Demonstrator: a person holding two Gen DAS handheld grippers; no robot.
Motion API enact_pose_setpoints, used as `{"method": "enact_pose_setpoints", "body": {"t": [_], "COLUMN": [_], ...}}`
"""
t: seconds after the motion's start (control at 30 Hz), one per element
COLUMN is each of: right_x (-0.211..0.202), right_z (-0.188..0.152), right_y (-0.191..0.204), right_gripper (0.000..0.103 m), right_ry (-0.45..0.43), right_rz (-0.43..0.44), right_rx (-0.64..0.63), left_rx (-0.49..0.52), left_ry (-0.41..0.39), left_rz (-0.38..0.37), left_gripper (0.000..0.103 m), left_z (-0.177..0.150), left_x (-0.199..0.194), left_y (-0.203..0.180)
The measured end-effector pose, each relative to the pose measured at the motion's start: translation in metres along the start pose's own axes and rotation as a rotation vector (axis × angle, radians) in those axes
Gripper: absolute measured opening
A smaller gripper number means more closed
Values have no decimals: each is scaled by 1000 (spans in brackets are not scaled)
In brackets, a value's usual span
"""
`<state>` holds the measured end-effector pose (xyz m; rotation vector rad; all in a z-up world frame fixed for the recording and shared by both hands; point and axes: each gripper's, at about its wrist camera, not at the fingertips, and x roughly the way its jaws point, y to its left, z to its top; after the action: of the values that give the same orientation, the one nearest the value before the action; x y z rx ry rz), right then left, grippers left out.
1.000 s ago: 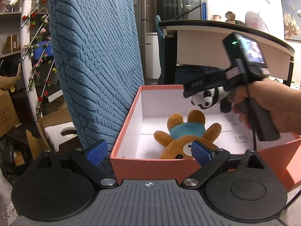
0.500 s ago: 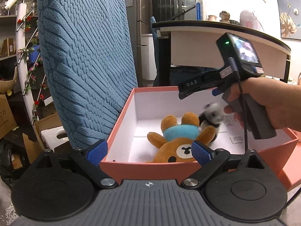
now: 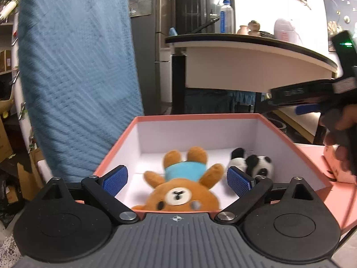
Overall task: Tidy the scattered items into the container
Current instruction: 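Move the left tool to the white tissue pack and grasp it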
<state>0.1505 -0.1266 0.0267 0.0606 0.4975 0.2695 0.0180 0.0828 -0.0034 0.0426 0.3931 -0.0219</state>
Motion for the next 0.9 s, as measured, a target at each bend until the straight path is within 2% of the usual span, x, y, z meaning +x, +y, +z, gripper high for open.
{"method": "enact_pose_setpoints", "body": {"t": [0.33,0.53,0.7,0.9], "right_x": [-89,-124,-149,-167], "right_z": [-37,-70,-99,-118], "right_y": [-74,-106,-127,-142], "right_gripper": [103,103,103,103], "right_ry": [-95,-158,-219,-265], "right_rz": [-72,-123,-160,-177], "right_rx": [55,68,75,86], "left_rx": [55,76,60,60], "left_ry": [-34,-48,-54,-71], "left_rz": [-72,-112,-118,-110], "left_gripper": [97,97,97,97], "left_z": [7,6,3,1], "left_x": [4,8,12,13], "left_y": [-74,-111,-127,-138]}}
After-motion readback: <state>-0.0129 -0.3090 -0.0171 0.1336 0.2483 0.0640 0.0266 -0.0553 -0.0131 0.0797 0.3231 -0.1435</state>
